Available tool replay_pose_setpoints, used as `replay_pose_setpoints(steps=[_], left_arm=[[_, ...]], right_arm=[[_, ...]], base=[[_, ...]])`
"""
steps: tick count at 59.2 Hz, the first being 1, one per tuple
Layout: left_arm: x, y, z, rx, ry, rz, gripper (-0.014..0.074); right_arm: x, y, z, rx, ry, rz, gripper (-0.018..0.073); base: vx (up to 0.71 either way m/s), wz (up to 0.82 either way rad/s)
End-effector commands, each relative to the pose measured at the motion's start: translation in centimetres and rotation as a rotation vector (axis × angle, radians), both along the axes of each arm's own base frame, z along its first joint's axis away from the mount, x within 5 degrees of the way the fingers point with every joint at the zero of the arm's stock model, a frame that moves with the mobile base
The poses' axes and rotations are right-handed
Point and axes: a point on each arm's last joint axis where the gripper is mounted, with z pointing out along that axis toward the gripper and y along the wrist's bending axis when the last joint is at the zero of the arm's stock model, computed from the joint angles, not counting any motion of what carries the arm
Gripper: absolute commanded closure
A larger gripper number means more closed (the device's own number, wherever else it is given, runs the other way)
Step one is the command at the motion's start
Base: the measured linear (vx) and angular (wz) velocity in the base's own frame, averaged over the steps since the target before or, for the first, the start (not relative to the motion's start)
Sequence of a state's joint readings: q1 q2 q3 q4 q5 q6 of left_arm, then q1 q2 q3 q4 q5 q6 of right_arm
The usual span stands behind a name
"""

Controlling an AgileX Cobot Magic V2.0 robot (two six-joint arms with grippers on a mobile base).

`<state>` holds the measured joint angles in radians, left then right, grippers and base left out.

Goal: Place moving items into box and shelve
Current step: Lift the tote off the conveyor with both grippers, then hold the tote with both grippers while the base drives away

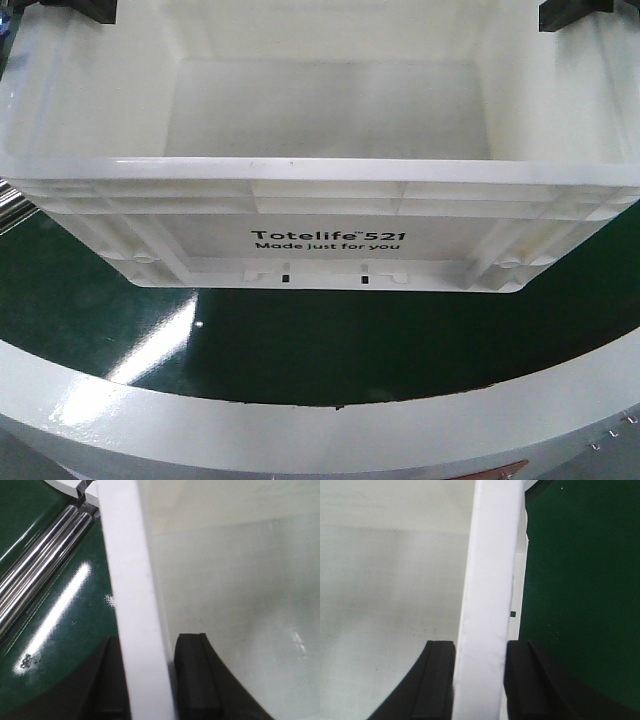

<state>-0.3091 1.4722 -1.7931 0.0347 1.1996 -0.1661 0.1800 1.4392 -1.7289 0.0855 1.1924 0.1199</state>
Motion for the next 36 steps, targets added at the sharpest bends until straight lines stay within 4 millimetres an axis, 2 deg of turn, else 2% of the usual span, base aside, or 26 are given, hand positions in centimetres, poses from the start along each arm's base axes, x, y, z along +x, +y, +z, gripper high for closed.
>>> replay_pose_setpoints(steps=[1,36], left_arm=[[-1.21,1.44,3.36,0.031,-0.215,0.037,0.0597],[-1.21,1.44,3.36,0.031,-0.215,0.037,0.0597]], right_arm=[[-1.27,-0.87,3.48,-0.012,-0.221,-0.017,0.0564],[-1.27,-0.87,3.48,-0.012,-0.221,-0.017,0.0564]], base=[[-0.02,0.07],[-0.04,0.14]])
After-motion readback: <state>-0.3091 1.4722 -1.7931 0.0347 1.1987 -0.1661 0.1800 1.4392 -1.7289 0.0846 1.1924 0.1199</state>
